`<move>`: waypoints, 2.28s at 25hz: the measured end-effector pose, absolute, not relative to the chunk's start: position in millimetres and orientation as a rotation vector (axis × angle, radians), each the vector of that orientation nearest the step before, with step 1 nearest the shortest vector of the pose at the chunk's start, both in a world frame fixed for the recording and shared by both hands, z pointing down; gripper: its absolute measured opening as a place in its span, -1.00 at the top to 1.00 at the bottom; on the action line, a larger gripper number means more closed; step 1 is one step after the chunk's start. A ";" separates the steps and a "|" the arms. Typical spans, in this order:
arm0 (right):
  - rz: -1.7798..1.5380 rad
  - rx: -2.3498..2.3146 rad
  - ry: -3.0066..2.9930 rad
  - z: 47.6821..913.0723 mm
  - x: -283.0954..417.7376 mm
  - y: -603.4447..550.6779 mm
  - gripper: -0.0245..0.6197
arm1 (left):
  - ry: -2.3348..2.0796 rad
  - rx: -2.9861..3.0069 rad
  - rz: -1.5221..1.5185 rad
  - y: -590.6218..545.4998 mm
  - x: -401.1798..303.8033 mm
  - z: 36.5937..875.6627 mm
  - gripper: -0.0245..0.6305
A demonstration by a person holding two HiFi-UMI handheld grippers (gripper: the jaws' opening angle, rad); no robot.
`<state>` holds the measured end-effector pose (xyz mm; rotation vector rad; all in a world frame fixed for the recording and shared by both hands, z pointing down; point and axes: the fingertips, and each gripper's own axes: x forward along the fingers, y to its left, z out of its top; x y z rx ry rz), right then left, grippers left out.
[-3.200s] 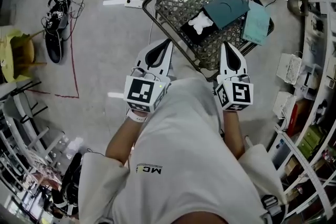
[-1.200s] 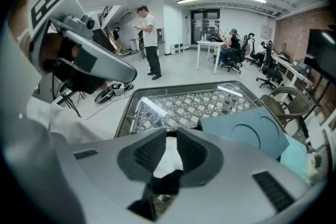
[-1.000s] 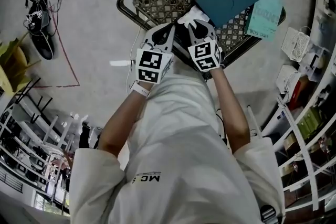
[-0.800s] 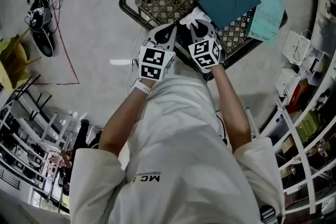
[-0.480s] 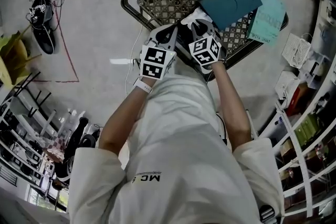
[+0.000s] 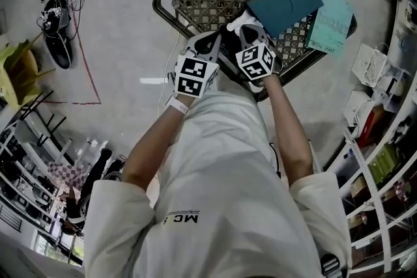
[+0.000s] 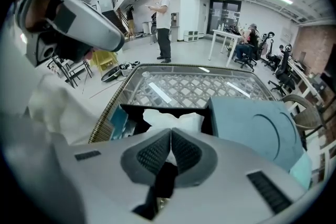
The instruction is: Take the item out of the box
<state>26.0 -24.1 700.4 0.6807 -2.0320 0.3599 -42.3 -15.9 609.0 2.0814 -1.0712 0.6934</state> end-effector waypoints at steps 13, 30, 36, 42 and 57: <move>0.403 0.849 -2.133 615.1 34.5 -20.5 0.87 | -1.100 2.125 0.573 -31.0 -48.9 559.9 0.85; 0.292 1.252 -2.325 448.5 32.7 -55.7 0.87 | -1.176 2.348 0.342 -61.6 -53.1 429.3 0.85; 0.244 1.406 -2.407 385.5 39.3 -62.0 0.87 | -1.204 2.400 0.228 -62.8 -57.1 375.8 0.85; 0.184 1.505 -2.493 329.7 45.0 -62.0 0.87 | -1.255 2.453 0.105 -63.8 -65.1 324.9 0.85; 0.093 1.686 -2.596 246.6 69.4 -40.1 0.87 | -1.308 2.578 0.012 -55.0 -68.2 258.9 0.85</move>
